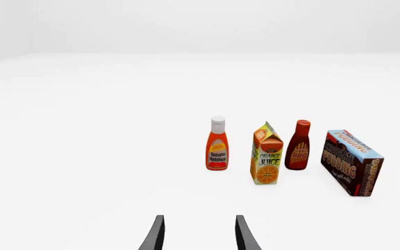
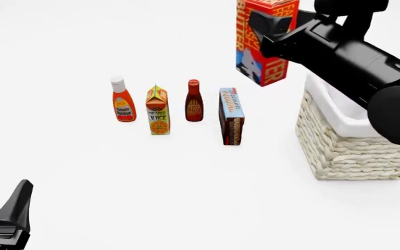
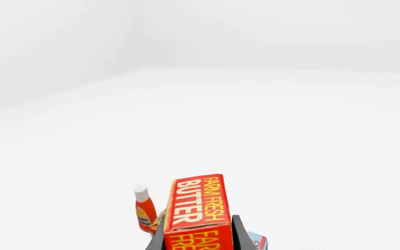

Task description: Pick the butter and place it in the basket.

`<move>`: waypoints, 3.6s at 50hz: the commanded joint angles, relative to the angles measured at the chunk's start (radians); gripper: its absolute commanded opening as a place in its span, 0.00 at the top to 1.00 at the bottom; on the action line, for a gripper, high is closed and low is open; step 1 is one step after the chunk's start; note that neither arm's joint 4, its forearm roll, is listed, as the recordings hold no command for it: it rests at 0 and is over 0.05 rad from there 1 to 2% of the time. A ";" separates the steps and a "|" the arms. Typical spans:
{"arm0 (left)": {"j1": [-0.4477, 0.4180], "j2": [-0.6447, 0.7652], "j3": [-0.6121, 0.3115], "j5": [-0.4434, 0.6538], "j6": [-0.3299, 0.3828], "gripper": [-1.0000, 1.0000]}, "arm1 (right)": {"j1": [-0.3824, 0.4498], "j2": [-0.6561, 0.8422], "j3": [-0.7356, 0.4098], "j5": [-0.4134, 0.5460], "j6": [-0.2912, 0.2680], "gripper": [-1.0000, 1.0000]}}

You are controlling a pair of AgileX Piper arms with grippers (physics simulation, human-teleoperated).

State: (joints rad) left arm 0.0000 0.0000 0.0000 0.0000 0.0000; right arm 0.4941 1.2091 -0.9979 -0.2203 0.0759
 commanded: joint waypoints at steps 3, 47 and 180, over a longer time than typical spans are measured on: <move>0.000 0.000 0.000 0.000 0.000 0.00 | -0.049 -0.024 -0.018 -0.012 0.036 1.00; 0.000 0.000 0.000 0.000 0.000 0.00 | -0.234 -0.064 0.046 -0.083 0.088 1.00; 0.000 0.000 0.000 0.000 0.000 0.00 | -0.621 0.023 0.190 -0.228 0.112 1.00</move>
State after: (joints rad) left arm 0.0000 0.0000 0.0000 0.0000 0.0000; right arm -0.1155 1.2241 -0.8035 -0.4222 0.1633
